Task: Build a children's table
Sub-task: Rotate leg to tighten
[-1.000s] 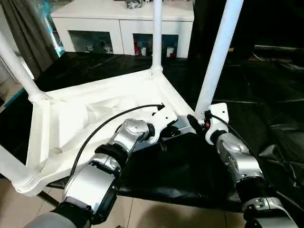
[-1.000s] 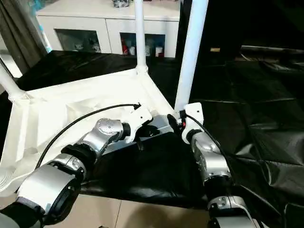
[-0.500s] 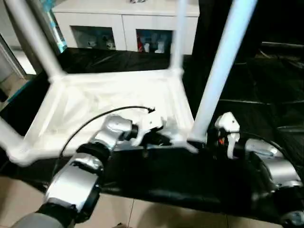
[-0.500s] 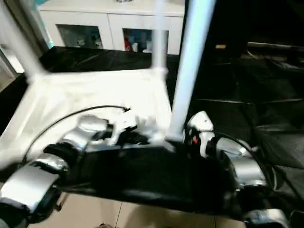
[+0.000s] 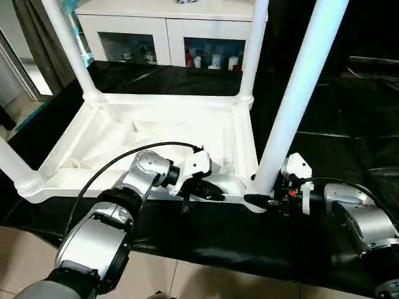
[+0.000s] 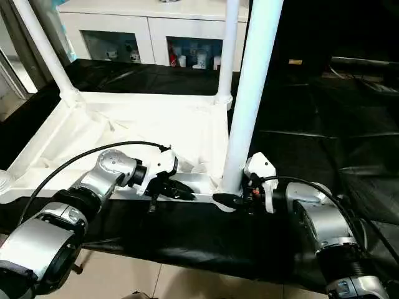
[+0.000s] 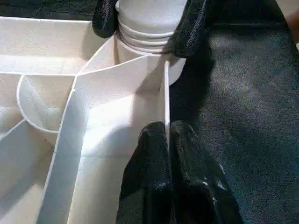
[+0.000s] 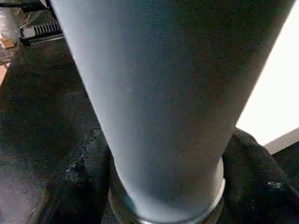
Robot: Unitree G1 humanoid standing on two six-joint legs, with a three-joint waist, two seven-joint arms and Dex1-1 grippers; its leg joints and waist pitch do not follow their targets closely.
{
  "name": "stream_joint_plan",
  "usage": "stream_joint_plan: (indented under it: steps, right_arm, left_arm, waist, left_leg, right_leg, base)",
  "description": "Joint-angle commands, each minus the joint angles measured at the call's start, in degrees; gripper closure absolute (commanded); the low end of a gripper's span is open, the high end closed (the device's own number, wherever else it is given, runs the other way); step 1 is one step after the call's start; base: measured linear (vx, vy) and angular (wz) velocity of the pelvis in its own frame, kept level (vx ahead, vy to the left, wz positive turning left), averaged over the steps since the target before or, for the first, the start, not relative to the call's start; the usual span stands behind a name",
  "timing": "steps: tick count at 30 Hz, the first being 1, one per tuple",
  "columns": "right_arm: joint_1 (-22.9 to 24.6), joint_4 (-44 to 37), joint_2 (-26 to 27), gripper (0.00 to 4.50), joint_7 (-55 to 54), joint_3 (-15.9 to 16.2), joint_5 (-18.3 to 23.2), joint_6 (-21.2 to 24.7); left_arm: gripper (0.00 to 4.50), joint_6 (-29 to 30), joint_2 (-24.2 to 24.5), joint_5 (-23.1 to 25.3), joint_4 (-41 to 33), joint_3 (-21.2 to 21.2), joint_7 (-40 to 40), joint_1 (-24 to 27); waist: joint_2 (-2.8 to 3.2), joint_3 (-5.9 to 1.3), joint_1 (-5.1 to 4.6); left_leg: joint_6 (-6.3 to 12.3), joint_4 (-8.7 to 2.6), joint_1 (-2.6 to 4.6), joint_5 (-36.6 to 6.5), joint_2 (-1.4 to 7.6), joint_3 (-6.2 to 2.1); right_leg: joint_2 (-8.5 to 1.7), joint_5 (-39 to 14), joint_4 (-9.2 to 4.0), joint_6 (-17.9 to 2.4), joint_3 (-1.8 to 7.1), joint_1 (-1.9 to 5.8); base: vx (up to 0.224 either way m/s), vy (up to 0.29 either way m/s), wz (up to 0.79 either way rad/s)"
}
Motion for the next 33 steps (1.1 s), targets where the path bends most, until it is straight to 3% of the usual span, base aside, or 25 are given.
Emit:
stream_joint_plan:
  steps: [1,4,5,8,11,12,13,15,18,19,22,28,31,33]
  right_arm:
    - [0.8,-1.5,0.8,1.75,0.8,1.6,0.0,1.2]
    - [1.0,-0.7,1.5,1.78,-1.9,1.4,-0.7,1.4]
    - [0.2,4.0,4.5,1.78,-11.8,0.2,-4.2,0.4]
    - [-1.0,8.5,8.2,1.79,-22.2,-1.9,-6.0,1.6]
    - [-1.7,10.7,11.1,1.80,-28.2,-3.5,-5.8,3.3]
    - [-2.5,12.2,13.1,1.80,-32.1,-4.4,-5.8,4.1]
    - [-3.1,13.1,14.3,1.80,-34.6,-5.0,-5.8,4.6]
    - [-4.6,15.1,18.7,1.80,-39.3,-4.5,-6.7,4.4]
    - [-5.1,15.6,20.5,1.80,-40.2,-4.4,-6.8,3.6]
    - [-5.3,15.7,20.8,1.80,-40.4,-4.3,-6.9,2.9]
    - [-5.4,15.1,21.1,1.10,-39.3,-3.9,-6.6,2.0]
    - [-4.7,10.9,17.1,0.68,-29.0,-3.3,-4.7,1.2]
    - [-3.3,7.3,13.1,0.68,-20.5,-1.9,-3.0,0.6]
    - [-2.3,5.2,9.9,0.68,-14.5,-0.6,-2.3,0.2]
  left_arm:
    - [4.50,-0.8,-0.3,-0.8,-1.7,0.3,-0.1,0.3]
    - [4.50,-0.8,-0.6,-0.5,-1.3,0.5,2.7,0.0]
    - [4.50,0.7,-1.7,0.5,0.0,1.0,10.1,-1.2]
    - [4.50,2.4,-3.7,0.8,1.4,1.9,17.6,-2.3]
    - [4.50,3.6,-5.6,0.7,2.2,2.5,22.2,-2.9]
    - [4.50,4.6,-7.1,0.8,2.6,2.6,24.7,-3.2]
    - [4.50,5.2,-8.1,0.9,2.9,2.5,26.3,-3.4]
    - [4.50,6.6,-11.8,1.0,3.7,2.5,30.9,-3.8]
    - [4.50,6.5,-12.9,1.2,4.0,2.3,31.9,-4.0]
    - [4.50,6.4,-13.0,1.3,4.1,2.3,31.9,-4.1]
    - [4.50,6.0,-13.1,1.4,4.1,2.3,31.5,-4.3]
    - [4.50,3.6,-10.4,1.0,2.9,1.3,23.7,-3.5]
    - [4.50,2.3,-8.3,1.1,1.8,0.4,18.9,-2.8]
    - [4.50,1.1,-6.5,1.4,1.1,-0.4,15.3,-2.3]
  waist:
    - [-1.08,-3.95,0.07]
    - [-1.06,-3.99,0.13]
    - [-0.86,-3.90,-0.07]
    - [-0.98,-3.43,-1.08]
    - [-0.96,-3.10,-1.98]
    - [-0.65,-3.00,-2.19]
    - [-0.87,-2.75,-2.63]
    - [-0.19,-2.94,-2.90]
    - [-0.34,-2.76,-3.41]
    - [-0.05,-2.81,-3.41]
    - [-0.10,-3.03,-3.64]
    - [-0.36,-3.10,-3.36]
    - [-0.37,-3.65,-2.75]
    - [-0.43,-4.12,-2.25]
  left_leg:
    - [6.78,-3.69,0.61,-7.7,4.48,-2.16]
    - [6.69,-3.66,0.63,-7.6,4.48,-2.15]
    - [6.21,-3.76,0.70,-8.0,4.55,-2.20]
    - [3.17,-3.99,1.35,-12.0,3.89,-2.30]
    - [2.61,-4.27,1.53,-14.5,3.91,-2.49]
    - [2.30,-4.36,1.86,-15.5,4.05,-2.56]
    - [1.91,-4.50,1.88,-17.1,3.87,-2.65]
    - [1.25,-4.34,2.36,-17.9,3.64,-2.77]
    - [1.84,-4.63,2.35,-19.2,3.70,-2.82]
    - [1.87,-4.67,2.42,-19.4,3.71,-2.90]
    - [2.28,-4.87,2.16,-19.2,3.87,-2.99]
    - [3.58,-4.85,1.73,-17.5,3.87,-2.82]
    - [5.34,-4.69,1.23,-12.6,4.26,-2.68]
    - [7.66,-4.15,0.77,-8.5,4.45,-2.45]
  right_leg:
    - [-5.66,-12.6,-3.82,-11.1,3.61,3.31]
    - [-5.69,-12.4,-3.82,-11.1,3.64,3.27]
    - [-5.65,-13.1,-3.98,-11.0,3.61,3.11]
    - [-5.67,-22.2,-5.34,-9.1,3.27,2.86]
    - [-5.51,-26.3,-6.08,-7.6,3.16,2.78]
    - [-5.66,-27.0,-6.21,-7.6,3.31,2.54]
    - [-5.51,-29.0,-6.49,-7.0,3.09,2.59]
    - [-5.65,-30.3,-6.82,-6.6,3.00,2.46]
    - [-5.46,-29.9,-7.07,-6.3,2.98,2.53]
    - [-5.50,-29.9,-7.07,-6.2,2.94,2.62]
    - [-5.59,-27.9,-6.89,-6.5,3.12,2.87]
    - [-5.82,-25.5,-6.53,-7.5,3.45,3.22]
    - [-5.77,-18.1,-5.36,-9.1,3.62,3.72]
    - [-5.76,-9.9,-4.13,-11.4,3.63,4.01]
  base:
    - [0.000,0.000,0.00]
    - [0.000,0.000,0.00]
    - [0.000,0.000,0.00]
    - [0.000,0.000,0.00]
    - [0.000,0.000,0.00]
    - [0.000,0.000,0.00]
    - [0.000,0.000,0.00]
    - [0.000,0.000,0.00]
    - [0.000,0.000,0.00]
    - [0.000,0.000,0.00]
    - [0.000,0.000,0.00]
    - [0.000,0.000,0.00]
    - [0.000,0.000,0.00]
    - [0.000,0.000,0.00]
